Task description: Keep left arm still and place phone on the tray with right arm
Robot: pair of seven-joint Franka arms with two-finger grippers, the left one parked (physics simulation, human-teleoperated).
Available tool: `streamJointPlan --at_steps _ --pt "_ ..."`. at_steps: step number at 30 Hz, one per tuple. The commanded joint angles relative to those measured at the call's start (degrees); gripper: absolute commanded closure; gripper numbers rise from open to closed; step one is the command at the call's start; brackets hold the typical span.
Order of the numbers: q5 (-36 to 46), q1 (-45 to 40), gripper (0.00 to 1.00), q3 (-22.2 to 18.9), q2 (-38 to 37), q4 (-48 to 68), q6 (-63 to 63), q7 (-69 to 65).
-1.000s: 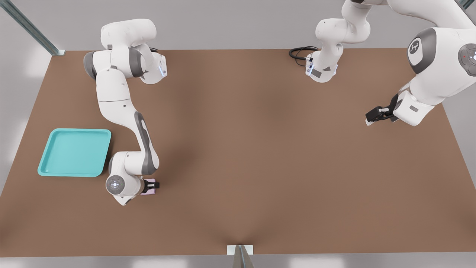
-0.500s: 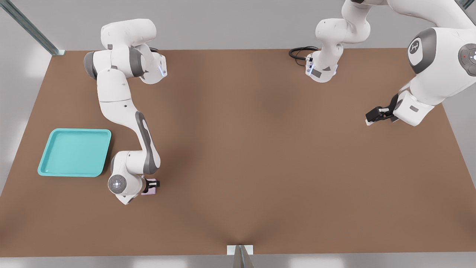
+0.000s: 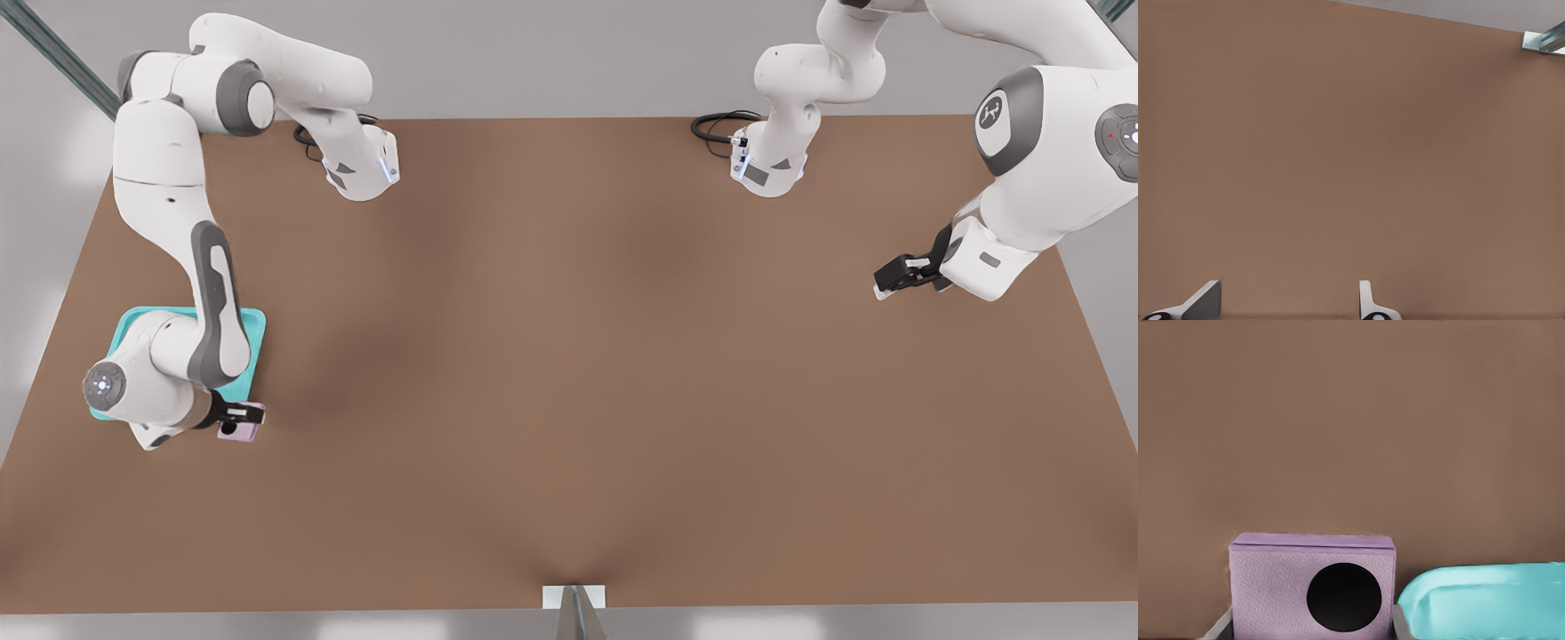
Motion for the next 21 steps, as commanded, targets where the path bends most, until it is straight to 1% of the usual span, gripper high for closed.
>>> streamJointPlan --at_steps 1,2,3,4,5,6,7,8,12,13,14,15,16,17,18,19,20,21 --pt "-4.1 -3.5 0.29 0.7 -1.7 -1.5 2.0 -17.5" --pt "-4.1 -5.9 0.29 1.2 -2.1 -1.9 2.0 -19.8" --pt "-6.9 -8.3 0.29 2.5 -3.8 -3.1 2.1 -20.4" --pt "-8.1 -9.7 0.29 3.1 -6.7 -6.5 2.9 -20.2" --pt "-9.3 -10.6 0.29 3.3 -10.7 -12.2 6.2 -20.3" --pt "-9.7 -11.0 0.26 3.3 -11.4 -13.4 6.0 -20.5" --pt "-9.7 -11.0 0.21 3.3 -11.6 -13.8 5.8 -20.6" --pt "-9.6 -11.0 0.0 3.2 -12.0 -15.1 5.4 -20.3" --pt "-9.5 -10.1 0.0 3.0 -13.4 -15.8 4.6 -20.6" --pt "-9.5 -8.2 0.0 3.2 -16.0 -14.3 4.3 -20.6" --pt "-9.1 -4.0 0.0 3.1 -18.2 -10.5 3.3 -19.8" --pt "-6.4 -0.3 0.0 2.7 -21.6 -7.9 -0.2 -17.0" --pt "-5.3 3.7 0.0 2.1 -24.5 -7.1 -2.8 -10.0" --pt "-5.2 11.9 0.0 -2.4 -24.4 1.6 -14.6 -4.3" --pt "-5.2 19.1 0.0 -6.5 -23.6 7.9 -20.7 0.6" --pt "-4.5 22.7 0.0 -7.6 -22.1 12.4 -24.3 2.5" --pt "-2.5 23.0 0.0 -7.5 -21.2 16.4 -29.8 2.7" --pt "-1.1 22.1 0.0 -4.4 -23.7 16.0 -30.6 4.1"
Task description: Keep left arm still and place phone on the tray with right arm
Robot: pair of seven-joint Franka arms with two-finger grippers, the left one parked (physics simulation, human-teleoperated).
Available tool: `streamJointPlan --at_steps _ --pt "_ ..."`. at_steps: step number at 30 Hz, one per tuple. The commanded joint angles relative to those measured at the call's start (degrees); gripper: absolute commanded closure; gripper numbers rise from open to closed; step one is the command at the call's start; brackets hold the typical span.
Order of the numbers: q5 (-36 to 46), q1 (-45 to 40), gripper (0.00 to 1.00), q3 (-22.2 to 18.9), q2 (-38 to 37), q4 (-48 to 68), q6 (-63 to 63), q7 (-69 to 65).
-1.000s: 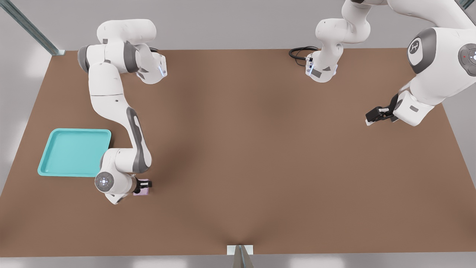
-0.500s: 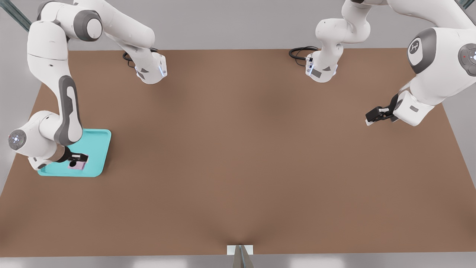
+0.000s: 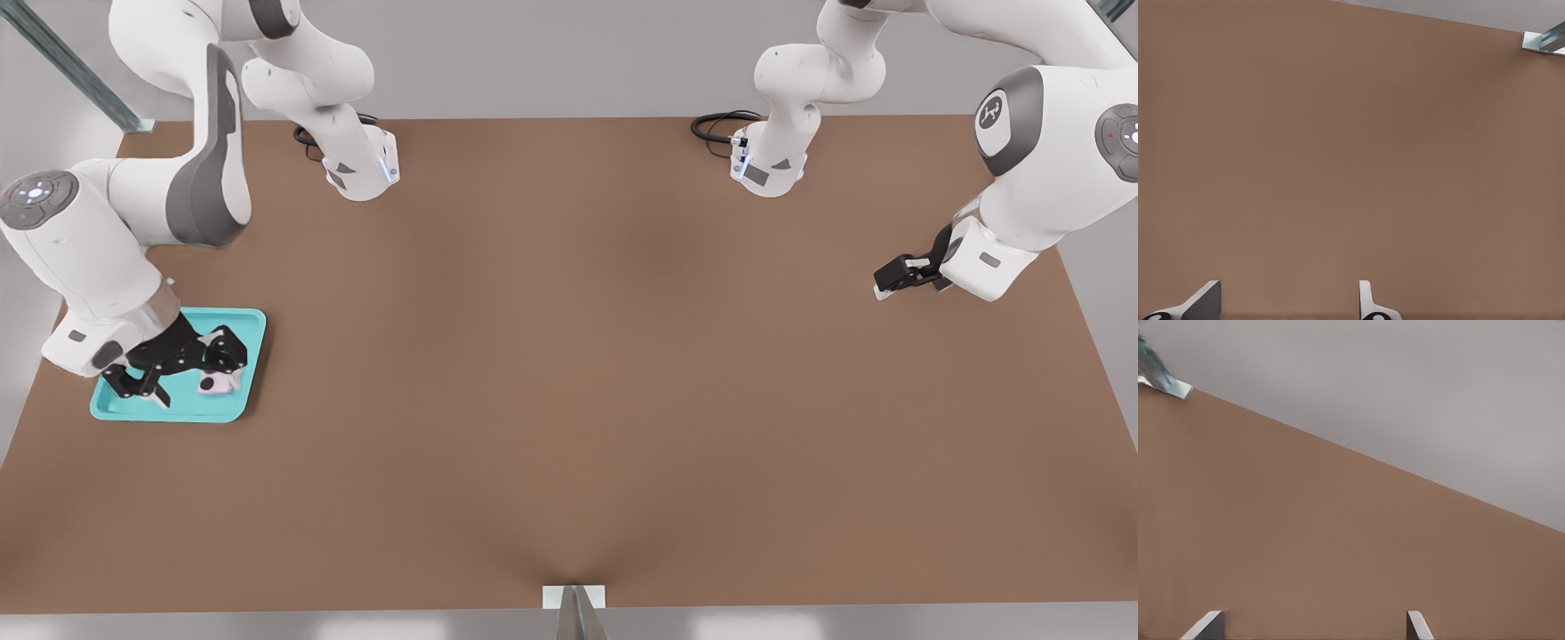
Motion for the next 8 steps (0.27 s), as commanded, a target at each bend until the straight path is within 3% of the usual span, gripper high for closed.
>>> streamJointPlan --at_steps 1,5,7,8 --pt "0.6 -1.5 0.0 4.5 -1.8 -0.2 -15.6 14.5" --pt "0.0 -1.8 0.0 5.1 -1.8 -0.5 -15.2 15.2" --pt "0.0 1.5 0.0 1.2 -2.1 -0.9 -15.3 15.3" --pt "-0.1 1.5 0.0 1.2 -2.1 -1.0 -15.3 15.2"
